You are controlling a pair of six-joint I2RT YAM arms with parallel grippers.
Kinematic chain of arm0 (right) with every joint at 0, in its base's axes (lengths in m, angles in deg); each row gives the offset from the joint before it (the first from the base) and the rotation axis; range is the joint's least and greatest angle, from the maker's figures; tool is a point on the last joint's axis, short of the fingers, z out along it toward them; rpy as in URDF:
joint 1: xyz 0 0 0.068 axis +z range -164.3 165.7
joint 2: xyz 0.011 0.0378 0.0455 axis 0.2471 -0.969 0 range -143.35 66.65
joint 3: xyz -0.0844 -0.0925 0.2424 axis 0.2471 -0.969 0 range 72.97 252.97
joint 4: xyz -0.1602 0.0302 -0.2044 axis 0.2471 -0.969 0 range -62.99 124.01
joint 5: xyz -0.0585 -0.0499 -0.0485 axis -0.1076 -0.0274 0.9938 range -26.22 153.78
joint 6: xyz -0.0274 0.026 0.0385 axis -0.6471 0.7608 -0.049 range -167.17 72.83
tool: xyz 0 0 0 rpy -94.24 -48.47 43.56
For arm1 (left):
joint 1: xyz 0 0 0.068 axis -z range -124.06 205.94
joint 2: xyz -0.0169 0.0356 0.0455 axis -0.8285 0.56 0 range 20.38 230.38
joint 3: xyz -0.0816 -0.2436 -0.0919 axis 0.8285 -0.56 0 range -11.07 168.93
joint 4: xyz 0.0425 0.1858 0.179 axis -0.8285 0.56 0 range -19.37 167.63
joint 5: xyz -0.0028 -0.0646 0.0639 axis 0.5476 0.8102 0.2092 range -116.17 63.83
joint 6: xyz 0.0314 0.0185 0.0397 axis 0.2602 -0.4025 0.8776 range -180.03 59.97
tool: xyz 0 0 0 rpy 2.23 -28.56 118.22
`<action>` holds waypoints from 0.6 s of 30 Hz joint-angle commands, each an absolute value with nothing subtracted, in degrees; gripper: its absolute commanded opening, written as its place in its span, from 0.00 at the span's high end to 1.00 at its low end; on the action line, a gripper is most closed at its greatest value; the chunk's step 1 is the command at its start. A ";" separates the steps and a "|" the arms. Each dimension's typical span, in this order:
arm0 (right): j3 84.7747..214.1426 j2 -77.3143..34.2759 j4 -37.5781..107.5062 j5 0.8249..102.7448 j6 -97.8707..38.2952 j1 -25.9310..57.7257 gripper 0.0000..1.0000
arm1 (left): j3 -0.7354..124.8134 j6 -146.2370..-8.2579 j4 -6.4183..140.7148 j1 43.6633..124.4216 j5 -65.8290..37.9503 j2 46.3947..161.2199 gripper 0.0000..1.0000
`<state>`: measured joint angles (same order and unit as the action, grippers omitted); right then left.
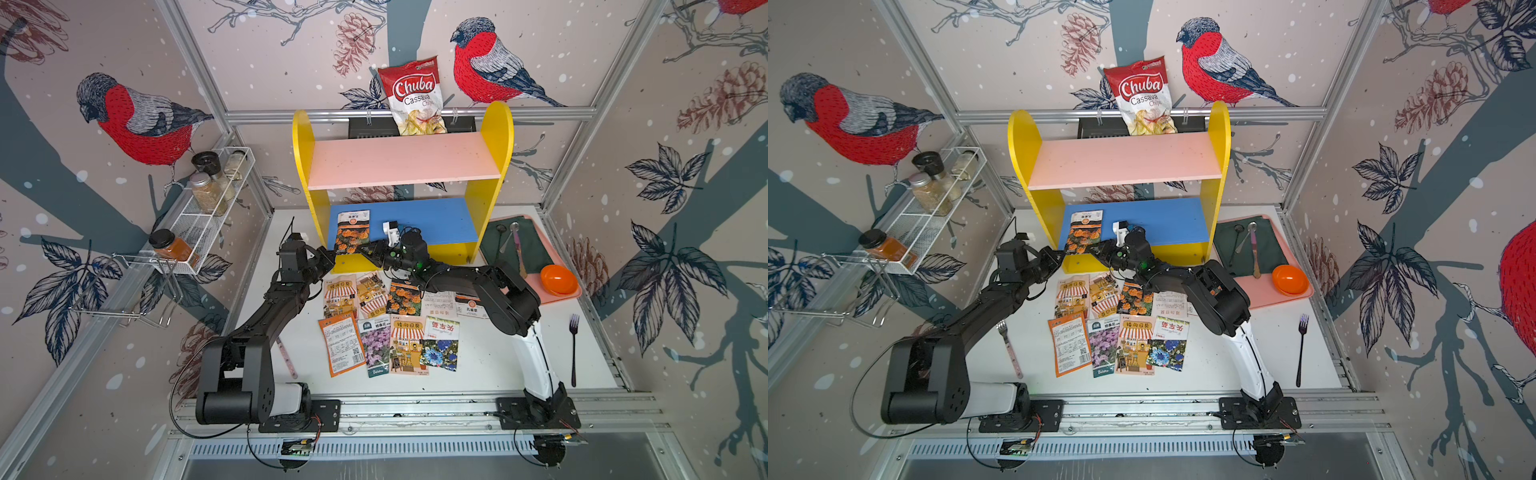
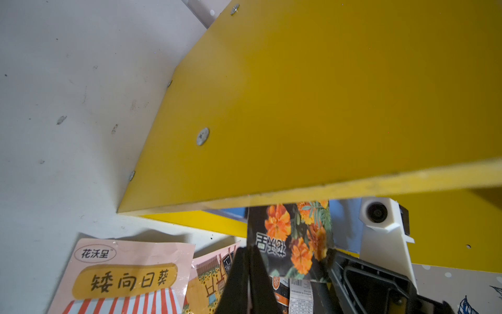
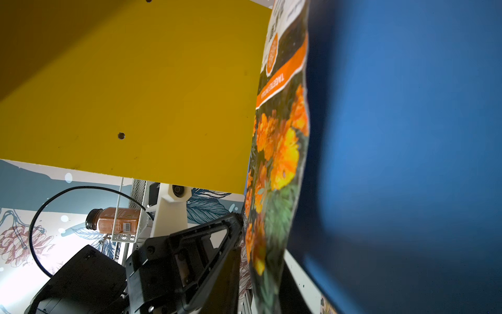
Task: Take the seed bag off the shelf
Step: Pick up the seed packet from the shelf.
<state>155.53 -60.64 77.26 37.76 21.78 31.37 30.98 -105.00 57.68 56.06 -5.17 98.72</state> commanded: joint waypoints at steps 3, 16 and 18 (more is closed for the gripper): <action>155.59 -61.10 80.78 37.37 22.44 31.22 0.86 | 31.00 -104.85 56.05 55.88 -4.47 98.21 0.96; 154.49 -60.60 81.21 37.42 22.13 31.31 1.00 | 29.63 -106.38 54.58 55.86 -2.65 96.35 0.99; 154.03 -60.38 81.46 37.32 22.17 31.40 1.00 | 29.22 -106.74 54.37 55.89 -2.32 95.80 0.99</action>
